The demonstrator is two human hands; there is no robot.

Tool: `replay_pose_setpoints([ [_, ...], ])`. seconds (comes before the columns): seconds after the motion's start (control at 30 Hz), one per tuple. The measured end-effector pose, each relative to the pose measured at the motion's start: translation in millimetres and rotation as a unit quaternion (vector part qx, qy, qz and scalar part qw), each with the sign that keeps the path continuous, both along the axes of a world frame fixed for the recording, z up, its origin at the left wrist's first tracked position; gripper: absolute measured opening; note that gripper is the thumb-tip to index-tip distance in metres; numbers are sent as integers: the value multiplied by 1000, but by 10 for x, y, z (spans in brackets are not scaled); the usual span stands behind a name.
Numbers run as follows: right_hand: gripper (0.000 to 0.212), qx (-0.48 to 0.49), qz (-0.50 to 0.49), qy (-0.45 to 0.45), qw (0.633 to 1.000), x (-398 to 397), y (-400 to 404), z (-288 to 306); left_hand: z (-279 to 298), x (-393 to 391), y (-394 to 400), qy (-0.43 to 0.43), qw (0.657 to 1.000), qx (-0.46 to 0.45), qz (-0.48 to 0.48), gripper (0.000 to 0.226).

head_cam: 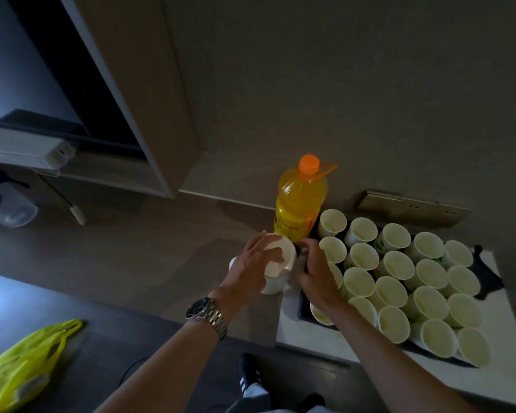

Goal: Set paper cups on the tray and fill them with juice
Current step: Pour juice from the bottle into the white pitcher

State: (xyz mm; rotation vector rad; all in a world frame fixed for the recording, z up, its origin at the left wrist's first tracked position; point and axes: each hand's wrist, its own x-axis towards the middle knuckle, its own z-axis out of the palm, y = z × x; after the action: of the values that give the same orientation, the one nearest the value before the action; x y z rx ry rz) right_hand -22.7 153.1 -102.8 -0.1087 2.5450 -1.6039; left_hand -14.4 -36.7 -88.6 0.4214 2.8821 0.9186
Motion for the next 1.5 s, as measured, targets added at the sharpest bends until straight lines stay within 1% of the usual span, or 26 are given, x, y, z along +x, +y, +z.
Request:
replay_pose_setpoints([
  [0.03, 54, 14, 28, -7, 999, -9, 14, -24, -17, -11, -26, 17, 1000, -5, 3, 68],
  [0.1, 82, 52, 72, -26, 996, -25, 9, -69, -46, -33, -66, 61, 998, -8, 3, 60],
  [0.17, 101, 79, 96, -23, 992, -29, -22, -97, -51, -58, -80, 59, 998, 32, 6, 50],
  [0.23, 108, 77, 107, -17, 991, -8, -75, -73, -35, -80, -87, 23, 997, 67, 1, 49],
  [0.3, 110, 63, 96, -8, 993, 5, -133, -60, -28, -82, -94, 30, 996, 88, -4, 46],
  [0.33, 110, 59, 84, -6, 995, 10, -162, -49, -20, -80, -98, 23, 995, 102, 3, 44],
  [0.4, 110, 62, 68, 2, 996, 16, -214, -41, 40, -68, -89, -25, 990, 132, 48, 40],
  [0.43, 110, 67, 66, 4, 996, 20, -234, -25, 55, -67, -83, -40, 989, 125, 72, 39],
  [0.47, 113, 72, 63, 2, 995, 18, -243, -21, 49, -70, -82, -41, 990, 95, 91, 45],
  [0.53, 123, 76, 60, 1, 995, 18, -245, -20, 20, -63, -71, -36, 993, 1, 115, 61],
  [0.6, 129, 73, 58, 0, 996, 17, -241, -10, 10, -34, -39, -44, 988, -20, 146, 67],
  [0.67, 133, 70, 53, -7, 996, 22, -242, 2, 1, -9, 24, -36, 986, -13, 163, 64],
  [0.7, 134, 71, 49, -7, 996, 25, -242, 3, -7, -6, 64, -24, 987, -26, 159, 62],
  [0.87, 139, 80, 46, 1, 996, 18, -227, -21, 3, -26, 200, 23, 981, -155, 112, 59],
  [0.9, 140, 81, 46, -2, 996, 13, -228, -17, 13, -35, 182, 33, 983, -146, 110, 57],
  [1.0, 144, 77, 41, -8, 996, 23, -222, -8, 31, -103, 88, 44, 992, -56, 100, 45],
  [1.03, 144, 75, 40, -9, 996, 30, -223, -8, 48, -120, 46, 40, 994, -43, 91, 42],
  [1.13, 143, 74, 43, -12, 996, 49, -238, 11, 58, -150, -125, 58, 994, -74, 58, 45],
  [1.17, 142, 74, 44, -11, 996, 47, -241, 24, 58, -154, -165, 67, 994, -72, 50, 42],
  [1.2, 142, 75, 46, -8, 996, 44, -243, 37, 53, -145, -190, 55, 996, -26, 70, 38],
  [1.23, 141, 78, 47, -4, 996, 46, -246, 53, 49, -134, -212, 9, 994, 31, 106, 32],
  [1.27, 140, 82, 49, 1, 995, 51, -247, 70, 71, -124, -235, -65, 981, 117, 143, 30],
  [1.3, 139, 87, 51, 8, 995, 56, -245, 80, 66, -134, -263, -122, 957, 203, 170, 35],
  [1.33, 140, 90, 54, 16, 994, 58, -241, 85, 36, -157, -294, -150, 935, 261, 185, 39],
  [1.43, 137, 88, 60, 31, 994, 55, -237, 75, 34, -165, -330, -192, 891, 360, 199, 33],
  [1.5, 135, 76, 59, 25, 995, 49, -236, 64, 112, -145, -326, -192, 877, 389, 208, 31],
])
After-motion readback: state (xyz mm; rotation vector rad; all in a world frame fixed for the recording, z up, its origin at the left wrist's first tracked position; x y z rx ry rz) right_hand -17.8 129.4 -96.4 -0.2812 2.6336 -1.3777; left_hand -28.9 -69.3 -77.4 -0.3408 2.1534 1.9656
